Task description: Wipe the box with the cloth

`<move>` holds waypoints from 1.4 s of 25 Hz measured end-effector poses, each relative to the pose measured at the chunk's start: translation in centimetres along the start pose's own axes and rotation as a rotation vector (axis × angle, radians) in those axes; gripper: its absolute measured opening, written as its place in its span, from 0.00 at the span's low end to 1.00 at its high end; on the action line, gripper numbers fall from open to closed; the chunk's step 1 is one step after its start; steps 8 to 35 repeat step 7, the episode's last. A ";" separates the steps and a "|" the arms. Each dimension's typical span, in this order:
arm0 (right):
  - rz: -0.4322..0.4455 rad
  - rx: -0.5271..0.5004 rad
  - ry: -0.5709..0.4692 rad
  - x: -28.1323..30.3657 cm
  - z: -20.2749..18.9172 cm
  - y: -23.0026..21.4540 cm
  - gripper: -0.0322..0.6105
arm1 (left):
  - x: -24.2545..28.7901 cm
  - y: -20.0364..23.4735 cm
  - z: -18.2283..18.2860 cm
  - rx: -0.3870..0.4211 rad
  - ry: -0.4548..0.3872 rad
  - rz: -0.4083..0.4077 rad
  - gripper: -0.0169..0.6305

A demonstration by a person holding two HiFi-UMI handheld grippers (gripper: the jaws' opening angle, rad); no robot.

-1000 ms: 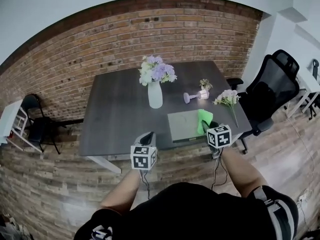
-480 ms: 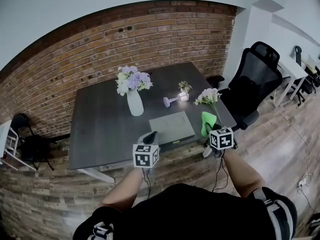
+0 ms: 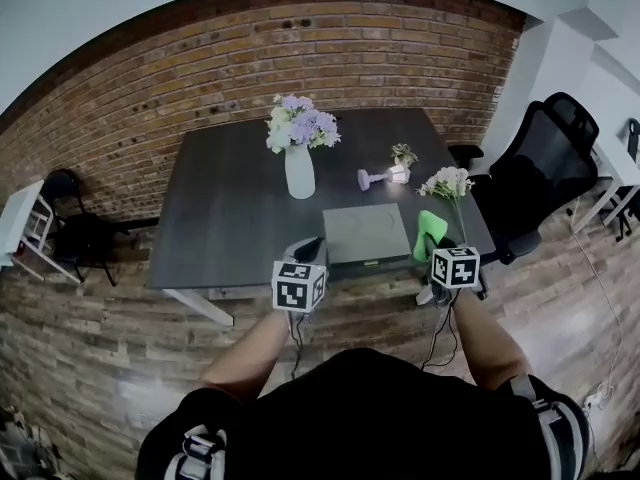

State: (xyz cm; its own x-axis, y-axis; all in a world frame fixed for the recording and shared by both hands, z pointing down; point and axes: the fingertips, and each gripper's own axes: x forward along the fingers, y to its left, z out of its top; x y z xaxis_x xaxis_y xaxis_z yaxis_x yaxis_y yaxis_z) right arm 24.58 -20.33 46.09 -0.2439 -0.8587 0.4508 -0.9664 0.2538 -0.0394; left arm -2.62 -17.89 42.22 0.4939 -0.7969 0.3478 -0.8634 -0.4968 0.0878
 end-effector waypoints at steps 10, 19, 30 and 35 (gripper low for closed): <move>0.030 0.020 0.005 2.0 -0.5 2.4 0.12 | -1.0 2.8 -0.1 0.020 0.017 0.030 0.04; 0.030 0.020 0.005 2.0 -0.5 2.4 0.12 | -1.0 2.8 -0.1 0.020 0.017 0.030 0.04; 0.030 0.020 0.005 2.0 -0.5 2.4 0.12 | -1.0 2.8 -0.1 0.020 0.017 0.030 0.04; 0.030 0.020 0.005 2.0 -0.5 2.4 0.12 | -1.0 2.8 -0.1 0.020 0.017 0.030 0.04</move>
